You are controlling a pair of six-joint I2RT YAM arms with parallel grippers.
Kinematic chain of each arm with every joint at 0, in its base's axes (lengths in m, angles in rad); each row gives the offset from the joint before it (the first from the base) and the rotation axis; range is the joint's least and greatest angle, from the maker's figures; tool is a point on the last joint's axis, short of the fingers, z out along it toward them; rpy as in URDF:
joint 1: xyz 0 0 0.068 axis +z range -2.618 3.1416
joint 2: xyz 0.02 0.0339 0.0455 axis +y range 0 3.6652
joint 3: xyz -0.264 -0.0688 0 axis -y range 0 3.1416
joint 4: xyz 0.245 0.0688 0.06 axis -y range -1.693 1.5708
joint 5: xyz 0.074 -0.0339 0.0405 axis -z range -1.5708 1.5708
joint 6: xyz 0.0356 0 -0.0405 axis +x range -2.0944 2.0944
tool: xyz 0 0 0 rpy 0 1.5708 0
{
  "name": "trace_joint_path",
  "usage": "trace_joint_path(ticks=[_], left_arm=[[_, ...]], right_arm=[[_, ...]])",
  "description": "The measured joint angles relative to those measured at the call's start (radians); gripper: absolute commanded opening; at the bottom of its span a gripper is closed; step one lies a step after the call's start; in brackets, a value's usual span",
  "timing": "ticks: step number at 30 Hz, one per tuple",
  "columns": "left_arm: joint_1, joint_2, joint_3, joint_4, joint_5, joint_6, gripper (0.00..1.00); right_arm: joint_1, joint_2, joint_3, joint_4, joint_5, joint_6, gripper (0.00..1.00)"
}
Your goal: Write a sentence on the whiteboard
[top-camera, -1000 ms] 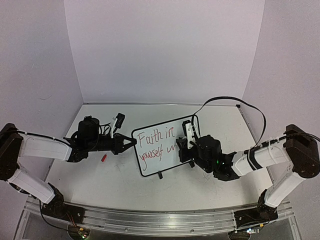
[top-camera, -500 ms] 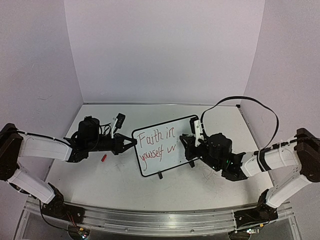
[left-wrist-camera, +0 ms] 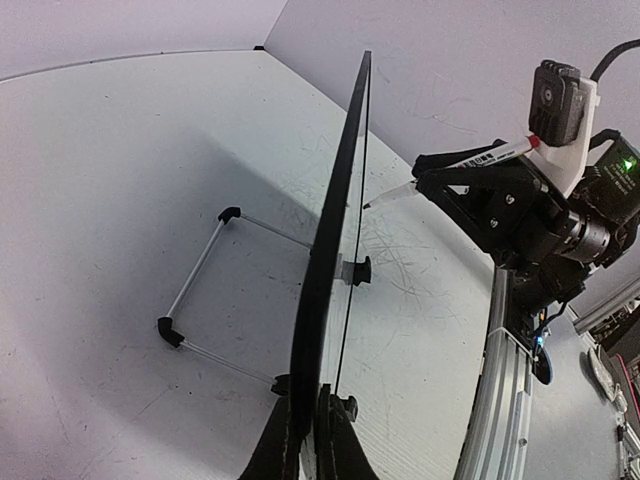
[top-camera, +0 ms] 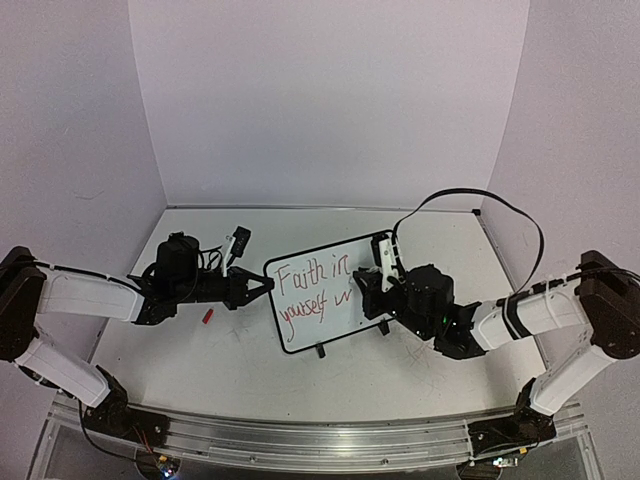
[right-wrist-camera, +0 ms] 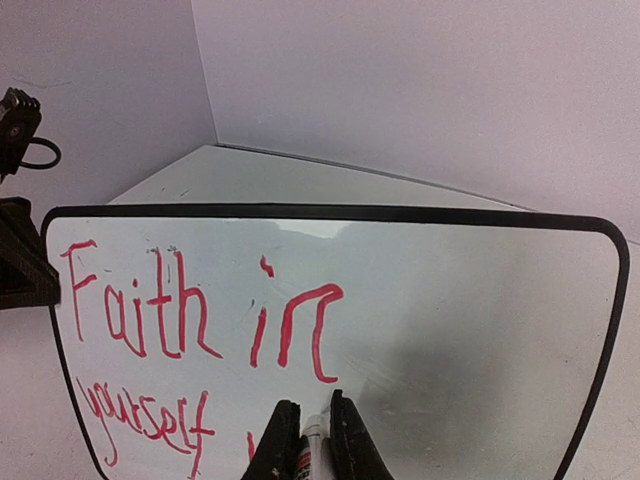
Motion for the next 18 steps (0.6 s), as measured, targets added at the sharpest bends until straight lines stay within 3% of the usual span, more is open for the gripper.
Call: trace_joint_path(ticks=[18], left_arm=[[0.000, 0.000, 0.000, 0.000, -0.001, 0.000, 0.00]], right_arm=[[-0.006, -0.025, -0.005, -0.015, 0.027, 0.010, 0.00]])
